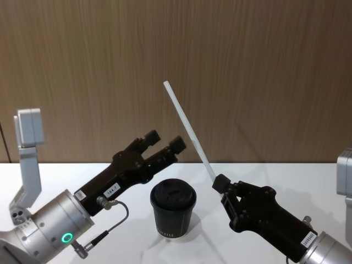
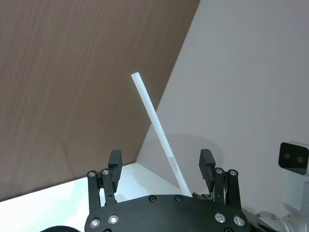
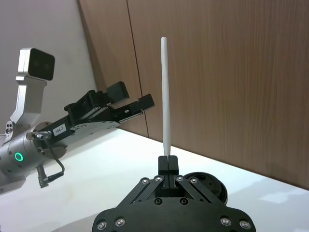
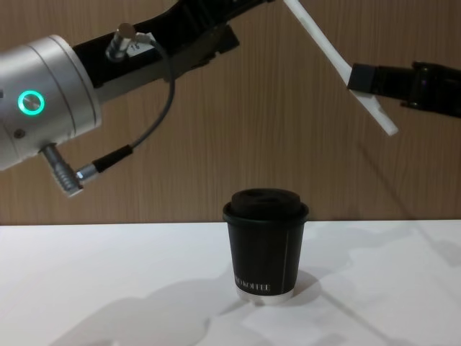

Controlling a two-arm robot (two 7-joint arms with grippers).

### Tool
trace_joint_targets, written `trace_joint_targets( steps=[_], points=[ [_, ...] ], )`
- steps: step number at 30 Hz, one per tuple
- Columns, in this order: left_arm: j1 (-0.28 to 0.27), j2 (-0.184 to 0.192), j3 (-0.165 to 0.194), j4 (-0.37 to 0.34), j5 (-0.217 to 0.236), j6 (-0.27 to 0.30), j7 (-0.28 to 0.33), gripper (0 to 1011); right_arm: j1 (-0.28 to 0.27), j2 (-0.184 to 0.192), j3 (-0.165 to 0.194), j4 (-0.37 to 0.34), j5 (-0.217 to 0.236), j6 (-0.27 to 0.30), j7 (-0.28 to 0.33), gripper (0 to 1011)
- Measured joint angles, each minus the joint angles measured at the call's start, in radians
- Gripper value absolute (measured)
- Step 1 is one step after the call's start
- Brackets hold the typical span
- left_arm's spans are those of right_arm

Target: Pick up the straw with one hand, pass it to the other hand, and insert it into the cup.

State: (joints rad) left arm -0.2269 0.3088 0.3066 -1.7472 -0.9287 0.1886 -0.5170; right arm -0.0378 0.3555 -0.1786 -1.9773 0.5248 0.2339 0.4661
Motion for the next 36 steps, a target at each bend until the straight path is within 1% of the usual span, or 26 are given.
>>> trace_joint_targets(
  steps=[8, 18, 36],
  points=[
    [-0.013, -0.01, 0.026, 0.006, -0.02, 0.011, -0.01, 1003, -0.003, 0.008, -0.006, -0.003, 0.002, -0.012, 0.002, 4],
    [-0.019, -0.018, 0.051, 0.005, -0.033, 0.011, -0.014, 1003, -0.008, 0.019, -0.013, -0.008, 0.009, -0.023, 0.008, 4],
    [-0.02, -0.034, 0.071, -0.001, -0.041, -0.023, 0.006, 1003, -0.011, 0.038, -0.024, -0.013, 0.022, -0.03, 0.01, 4]
  ],
)
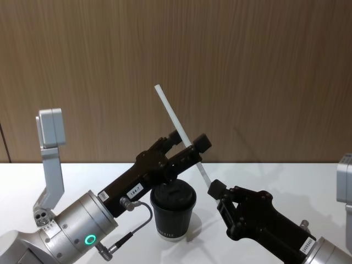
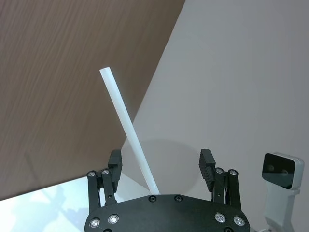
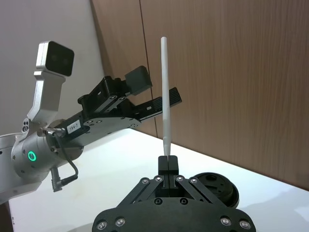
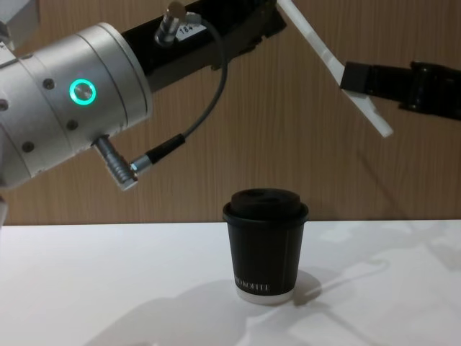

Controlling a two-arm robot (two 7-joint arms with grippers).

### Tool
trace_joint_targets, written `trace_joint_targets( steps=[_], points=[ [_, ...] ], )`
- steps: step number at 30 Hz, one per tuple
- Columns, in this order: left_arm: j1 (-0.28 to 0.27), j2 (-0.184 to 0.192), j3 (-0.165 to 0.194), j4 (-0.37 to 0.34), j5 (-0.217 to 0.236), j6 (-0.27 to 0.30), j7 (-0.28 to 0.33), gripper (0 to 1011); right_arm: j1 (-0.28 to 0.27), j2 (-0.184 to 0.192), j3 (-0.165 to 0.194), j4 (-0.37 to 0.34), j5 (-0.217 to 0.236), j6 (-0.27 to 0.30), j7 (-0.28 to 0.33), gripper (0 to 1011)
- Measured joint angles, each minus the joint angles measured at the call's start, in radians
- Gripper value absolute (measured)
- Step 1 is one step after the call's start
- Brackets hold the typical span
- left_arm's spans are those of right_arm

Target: Pick up the straw with one hand, pass it to the other hand, and insert it into the cup.

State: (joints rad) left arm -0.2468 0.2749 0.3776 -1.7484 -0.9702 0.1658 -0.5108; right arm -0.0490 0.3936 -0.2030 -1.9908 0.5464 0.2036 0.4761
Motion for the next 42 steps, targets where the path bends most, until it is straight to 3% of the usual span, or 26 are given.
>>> trace_joint_targets(
  steps=[5, 14, 28, 29, 35, 42],
  points=[
    [-0.004, -0.002, 0.004, 0.002, -0.003, -0.009, 0.004, 962, 0.001, 0.004, -0.002, 0.0, 0.003, 0.0, -0.002, 4],
    [-0.014, -0.003, 0.009, 0.013, -0.011, -0.019, 0.004, 733, 0.003, 0.01, -0.007, 0.0, 0.008, -0.002, -0.01, 4],
    [-0.03, 0.001, 0.017, 0.032, -0.028, -0.027, -0.001, 272, 0.007, 0.015, -0.008, 0.004, 0.024, 0.004, -0.029, 4],
    [-0.031, 0.002, 0.017, 0.032, -0.029, -0.028, -0.001, 204, 0.008, 0.015, -0.008, 0.004, 0.026, 0.007, -0.032, 4],
    [-0.035, 0.007, 0.022, 0.036, -0.031, -0.03, 0.0, 59, 0.01, 0.017, -0.008, 0.006, 0.034, 0.018, -0.044, 4],
    [-0.038, 0.014, 0.028, 0.038, -0.032, -0.035, 0.006, 7, 0.01, 0.019, -0.008, 0.007, 0.042, 0.023, -0.054, 4]
  ],
)
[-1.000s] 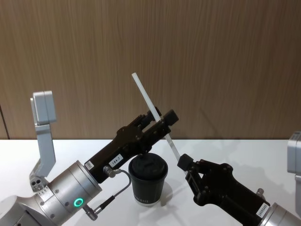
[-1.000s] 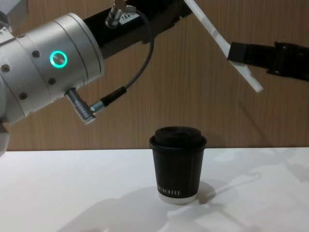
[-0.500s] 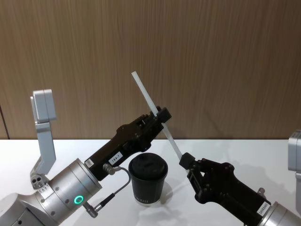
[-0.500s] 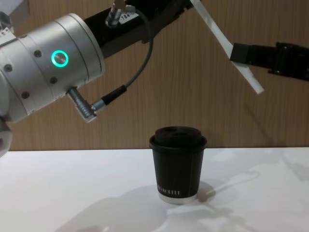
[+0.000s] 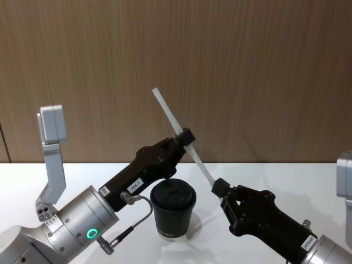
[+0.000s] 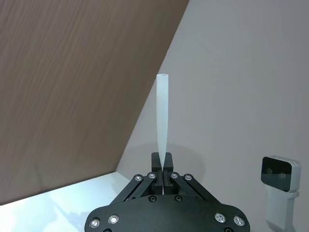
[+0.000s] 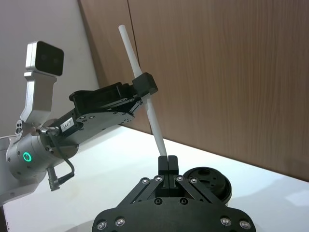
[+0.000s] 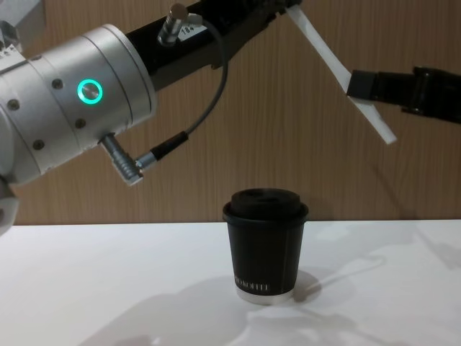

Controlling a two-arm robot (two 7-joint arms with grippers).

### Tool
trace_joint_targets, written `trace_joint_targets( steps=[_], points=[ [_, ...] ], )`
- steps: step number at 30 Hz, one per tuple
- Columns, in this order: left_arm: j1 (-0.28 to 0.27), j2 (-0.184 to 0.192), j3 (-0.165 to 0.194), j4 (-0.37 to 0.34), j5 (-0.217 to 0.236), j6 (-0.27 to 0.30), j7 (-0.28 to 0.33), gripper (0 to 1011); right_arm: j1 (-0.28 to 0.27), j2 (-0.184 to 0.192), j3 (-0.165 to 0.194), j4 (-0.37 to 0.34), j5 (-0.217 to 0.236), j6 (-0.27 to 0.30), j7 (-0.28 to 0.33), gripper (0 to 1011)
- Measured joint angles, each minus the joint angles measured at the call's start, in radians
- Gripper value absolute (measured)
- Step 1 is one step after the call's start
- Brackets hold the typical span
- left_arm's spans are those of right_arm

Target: Pick up the straw with one hand, pass it to the other hand, and insert it into the cup.

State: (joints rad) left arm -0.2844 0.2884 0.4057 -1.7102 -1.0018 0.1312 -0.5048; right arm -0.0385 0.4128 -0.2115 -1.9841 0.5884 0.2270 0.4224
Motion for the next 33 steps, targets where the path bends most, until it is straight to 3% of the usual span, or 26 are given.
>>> trace_joint_targets(
  steps=[5, 9, 24, 33],
  points=[
    [-0.002, 0.005, 0.003, 0.003, 0.0, -0.005, 0.006, 7, 0.0, 0.002, -0.002, 0.001, 0.005, 0.002, -0.003, 4],
    [-0.004, 0.008, 0.005, 0.007, 0.0, -0.009, 0.008, 8, 0.0, 0.005, -0.004, 0.001, 0.009, 0.0, -0.005, 79],
    [-0.013, 0.022, 0.014, 0.018, 0.001, -0.03, 0.015, 7, -0.004, 0.011, -0.009, 0.0, 0.022, -0.018, -0.007, 550],
    [-0.025, 0.051, 0.026, 0.006, 0.046, -0.036, 0.043, 7, -0.006, 0.02, -0.016, 0.0, 0.021, -0.028, -0.014, 824]
  ],
)
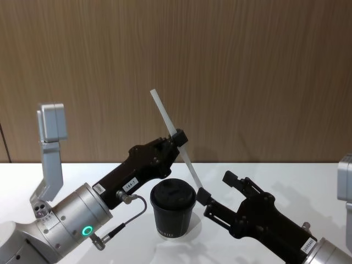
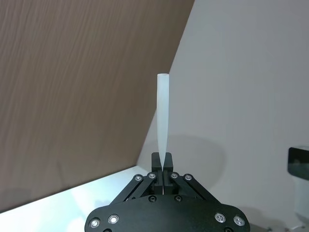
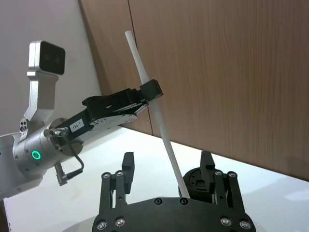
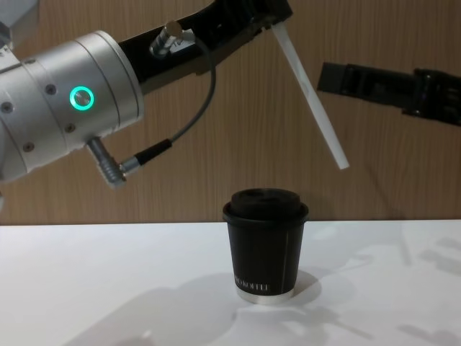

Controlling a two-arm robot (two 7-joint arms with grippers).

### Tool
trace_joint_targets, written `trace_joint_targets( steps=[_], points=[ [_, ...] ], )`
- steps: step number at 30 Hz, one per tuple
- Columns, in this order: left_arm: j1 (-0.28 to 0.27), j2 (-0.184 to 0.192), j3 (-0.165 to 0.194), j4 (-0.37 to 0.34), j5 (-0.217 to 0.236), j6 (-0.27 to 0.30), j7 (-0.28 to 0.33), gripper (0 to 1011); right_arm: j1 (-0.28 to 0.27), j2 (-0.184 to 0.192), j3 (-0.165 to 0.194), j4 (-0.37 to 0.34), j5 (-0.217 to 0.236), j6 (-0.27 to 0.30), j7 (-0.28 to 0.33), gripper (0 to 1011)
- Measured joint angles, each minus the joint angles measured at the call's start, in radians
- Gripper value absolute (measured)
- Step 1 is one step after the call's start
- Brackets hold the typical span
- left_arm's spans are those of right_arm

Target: Pick up the straw with one hand, pass it to the other hand, and insert it into the cup.

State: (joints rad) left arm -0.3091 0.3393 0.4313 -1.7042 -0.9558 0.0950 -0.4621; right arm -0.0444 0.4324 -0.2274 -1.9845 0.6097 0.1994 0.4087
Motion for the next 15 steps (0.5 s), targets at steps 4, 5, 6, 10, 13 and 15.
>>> trace_joint_targets(
  steps=[4, 5, 6, 10, 13, 15],
  points=[
    [-0.009, 0.023, 0.007, -0.014, 0.036, -0.001, 0.023, 8, -0.001, 0.004, -0.005, 0.001, -0.005, -0.001, -0.006, 923],
    [-0.011, 0.029, 0.008, -0.017, 0.042, -0.001, 0.027, 7, -0.001, 0.006, -0.007, 0.002, -0.008, -0.002, -0.008, 966],
    [-0.014, 0.038, 0.009, -0.022, 0.055, -0.001, 0.035, 7, -0.001, 0.007, -0.008, 0.002, -0.009, -0.002, -0.01, 987],
    [-0.022, 0.059, 0.01, -0.035, 0.087, -0.001, 0.054, 7, -0.001, 0.011, -0.013, 0.005, -0.013, -0.002, -0.015, 1001],
    [-0.028, 0.072, 0.009, -0.042, 0.105, -0.001, 0.065, 8, -0.001, 0.013, -0.017, 0.007, -0.016, -0.003, -0.019, 1001],
    [-0.032, 0.077, 0.008, -0.044, 0.115, -0.001, 0.069, 7, -0.001, 0.016, -0.02, 0.008, -0.017, -0.003, -0.021, 1001]
  ],
)
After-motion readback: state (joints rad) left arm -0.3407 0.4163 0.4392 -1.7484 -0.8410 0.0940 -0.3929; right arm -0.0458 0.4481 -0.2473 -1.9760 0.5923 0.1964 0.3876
